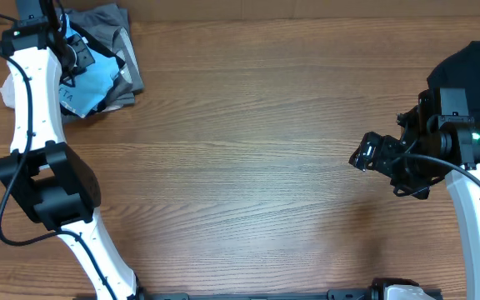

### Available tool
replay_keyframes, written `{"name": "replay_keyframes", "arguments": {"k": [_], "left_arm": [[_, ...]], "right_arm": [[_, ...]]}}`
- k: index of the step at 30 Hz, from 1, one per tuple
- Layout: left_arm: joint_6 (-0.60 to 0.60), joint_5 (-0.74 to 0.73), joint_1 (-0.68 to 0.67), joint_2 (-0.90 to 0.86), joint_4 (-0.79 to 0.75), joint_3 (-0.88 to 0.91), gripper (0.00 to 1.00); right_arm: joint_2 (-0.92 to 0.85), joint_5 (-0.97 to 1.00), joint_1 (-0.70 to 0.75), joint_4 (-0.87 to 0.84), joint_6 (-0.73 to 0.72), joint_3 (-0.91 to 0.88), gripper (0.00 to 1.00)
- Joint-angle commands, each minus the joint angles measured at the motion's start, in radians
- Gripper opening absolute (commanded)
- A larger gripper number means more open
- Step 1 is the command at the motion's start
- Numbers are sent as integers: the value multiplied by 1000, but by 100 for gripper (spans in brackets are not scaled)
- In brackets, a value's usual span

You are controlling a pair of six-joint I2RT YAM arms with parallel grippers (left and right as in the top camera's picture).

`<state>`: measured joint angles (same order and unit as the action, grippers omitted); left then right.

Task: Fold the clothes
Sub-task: 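Lower the shirt onto the stack and adjust it with the left gripper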

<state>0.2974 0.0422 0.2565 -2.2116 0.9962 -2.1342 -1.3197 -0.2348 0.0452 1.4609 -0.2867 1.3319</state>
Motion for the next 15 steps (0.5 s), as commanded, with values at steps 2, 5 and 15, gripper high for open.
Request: {"name": "replay_keyframes", "arguments": {"k": [2, 5, 15], "left_arm": [[32, -12, -2, -89, -31, 5, 4], [29, -74, -2, -140, -114, 5, 4], [14, -173, -32, -195, -322, -6, 11]], "right_arm": [[0, 14, 0, -12, 7, -2, 100], [0, 23, 0, -22, 7, -2, 100], [0, 26, 0, -19, 7, -2, 100]]}}
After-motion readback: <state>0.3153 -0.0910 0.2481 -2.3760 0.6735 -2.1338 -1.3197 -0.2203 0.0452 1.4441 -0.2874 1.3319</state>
